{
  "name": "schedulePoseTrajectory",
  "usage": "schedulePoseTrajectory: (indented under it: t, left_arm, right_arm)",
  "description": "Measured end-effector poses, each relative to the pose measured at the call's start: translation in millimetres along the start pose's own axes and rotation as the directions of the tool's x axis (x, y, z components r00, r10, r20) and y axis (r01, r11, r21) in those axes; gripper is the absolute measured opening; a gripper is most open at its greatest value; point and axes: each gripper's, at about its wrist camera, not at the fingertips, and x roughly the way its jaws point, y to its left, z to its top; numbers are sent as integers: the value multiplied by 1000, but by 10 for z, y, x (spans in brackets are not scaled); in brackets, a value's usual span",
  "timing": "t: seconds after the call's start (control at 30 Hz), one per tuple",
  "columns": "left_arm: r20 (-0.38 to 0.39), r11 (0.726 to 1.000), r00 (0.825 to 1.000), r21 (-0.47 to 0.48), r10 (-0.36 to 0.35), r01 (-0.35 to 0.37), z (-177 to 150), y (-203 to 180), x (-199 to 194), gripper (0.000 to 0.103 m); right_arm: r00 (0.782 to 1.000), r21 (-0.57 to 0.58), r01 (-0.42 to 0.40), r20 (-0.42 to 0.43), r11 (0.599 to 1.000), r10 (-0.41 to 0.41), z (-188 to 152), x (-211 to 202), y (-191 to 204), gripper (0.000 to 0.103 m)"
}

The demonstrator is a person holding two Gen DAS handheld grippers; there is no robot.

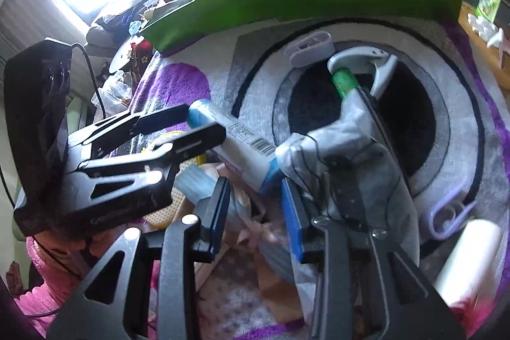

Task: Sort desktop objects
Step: 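Grasp the blue-and-white roll with the left tool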

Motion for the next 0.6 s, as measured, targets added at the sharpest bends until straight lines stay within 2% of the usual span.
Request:
schedulePoseTrajectory:
  t: [0.23,0.3,0.47,0.6]
  left_arm:
    - [-20,995,1000,-96,22,-23,-81,190,-8,55]
    - [-13,993,1000,-113,26,-28,-82,227,-16,55]
    - [40,993,999,-118,7,-2,4,271,-90,55]
    - [27,994,1000,-112,8,-5,43,284,-14,55]
  right_arm:
    - [999,-54,26,42,998,-24,164,127,81,33]
    - [1000,-38,12,25,999,-11,198,179,70,32]
    - [1000,-7,-13,17,1000,13,219,183,29,32]
    - [1000,1,-15,20,1000,15,242,201,33,32]
